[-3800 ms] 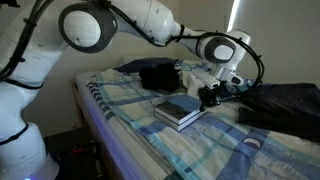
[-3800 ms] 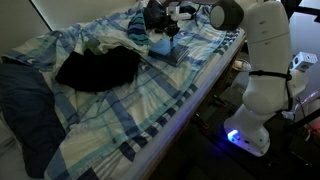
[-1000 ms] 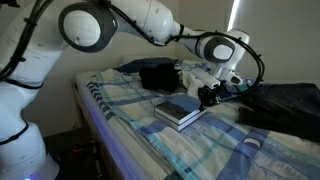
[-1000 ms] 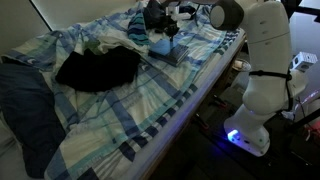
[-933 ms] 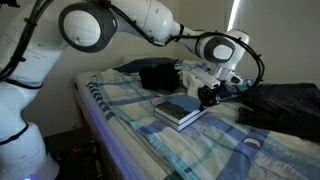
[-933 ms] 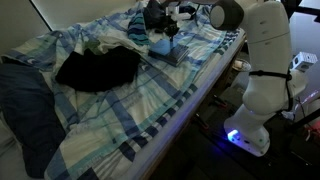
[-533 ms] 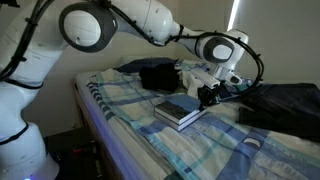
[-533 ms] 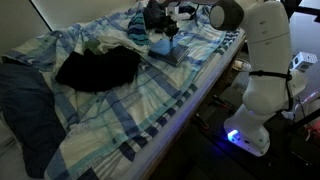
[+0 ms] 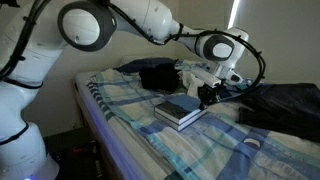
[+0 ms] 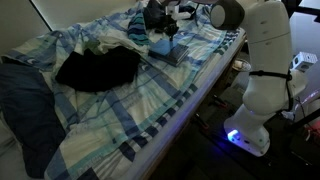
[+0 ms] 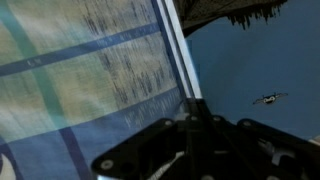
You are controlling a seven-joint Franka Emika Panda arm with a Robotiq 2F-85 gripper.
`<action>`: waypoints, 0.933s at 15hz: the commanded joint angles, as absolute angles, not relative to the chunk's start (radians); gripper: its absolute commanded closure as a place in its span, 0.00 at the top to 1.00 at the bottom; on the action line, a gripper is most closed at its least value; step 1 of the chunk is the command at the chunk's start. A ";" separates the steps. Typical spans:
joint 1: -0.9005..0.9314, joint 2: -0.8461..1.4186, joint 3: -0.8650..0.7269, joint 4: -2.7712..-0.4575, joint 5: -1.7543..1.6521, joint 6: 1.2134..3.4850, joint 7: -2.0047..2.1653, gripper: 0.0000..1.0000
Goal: Open the front cover of the book
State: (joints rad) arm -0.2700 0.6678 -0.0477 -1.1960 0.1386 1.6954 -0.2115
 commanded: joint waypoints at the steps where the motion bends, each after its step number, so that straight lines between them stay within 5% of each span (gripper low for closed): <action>1: -0.266 0.615 -0.049 -1.252 0.132 1.705 -0.234 0.06; 14: -0.267 0.622 -0.054 -1.241 0.142 1.715 -0.209 0.06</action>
